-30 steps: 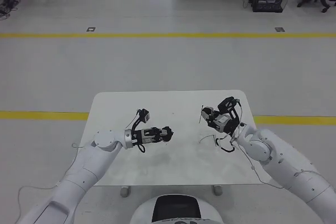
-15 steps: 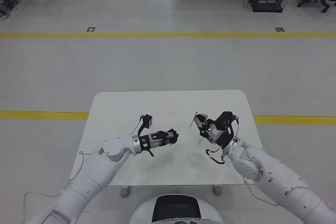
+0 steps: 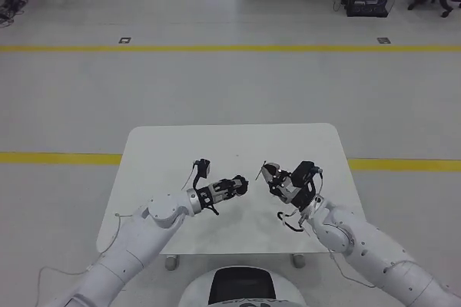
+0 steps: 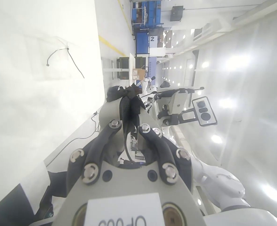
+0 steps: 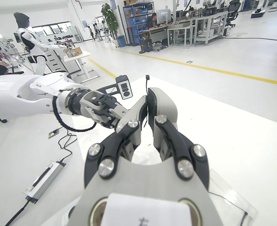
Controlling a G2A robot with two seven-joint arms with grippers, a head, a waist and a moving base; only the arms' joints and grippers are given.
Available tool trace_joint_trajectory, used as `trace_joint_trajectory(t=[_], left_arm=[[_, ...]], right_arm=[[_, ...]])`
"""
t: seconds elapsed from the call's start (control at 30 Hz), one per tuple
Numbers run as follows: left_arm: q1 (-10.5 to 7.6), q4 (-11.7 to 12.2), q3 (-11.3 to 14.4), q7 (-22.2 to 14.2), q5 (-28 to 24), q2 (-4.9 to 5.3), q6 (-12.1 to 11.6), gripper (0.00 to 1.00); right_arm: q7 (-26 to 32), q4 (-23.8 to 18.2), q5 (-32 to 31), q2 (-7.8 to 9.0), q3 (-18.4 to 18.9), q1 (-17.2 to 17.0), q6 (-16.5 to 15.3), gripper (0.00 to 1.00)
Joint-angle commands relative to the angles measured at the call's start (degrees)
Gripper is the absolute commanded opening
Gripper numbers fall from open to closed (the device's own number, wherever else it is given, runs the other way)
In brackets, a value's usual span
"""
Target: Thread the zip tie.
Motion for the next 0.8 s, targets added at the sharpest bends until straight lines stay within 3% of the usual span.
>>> trace_joint_trajectory(t=[0.0,0.13,0.47,0.77], left_arm=[[0.07,0.0,0.0,0.3,-0.1,-0.01,0.1,0.0],[0.93,-0.4,0.3,2.5,-0.2,-0.16,0.3,0.0],[1.76,-0.7,0.3,3.6,-0.1,-0.11,0.2,0.0],[1.97,-0.7,0.2,3.8,-0.2,-0.08,0.3,0.0]], right_arm=[[0.0,0.0,0.0,0.0,0.0,0.0,0.0,0.0],[0.9,-0.5,-1.7,-0.62,-0.4,-0.4,1.4,0.0],[-0.9,1.4,-4.7,-2.66,-0.8,-0.3,3.1,0.0],[-0.4,2.7,-5.4,-4.11,-0.6,-0.2,2.3,0.0]])
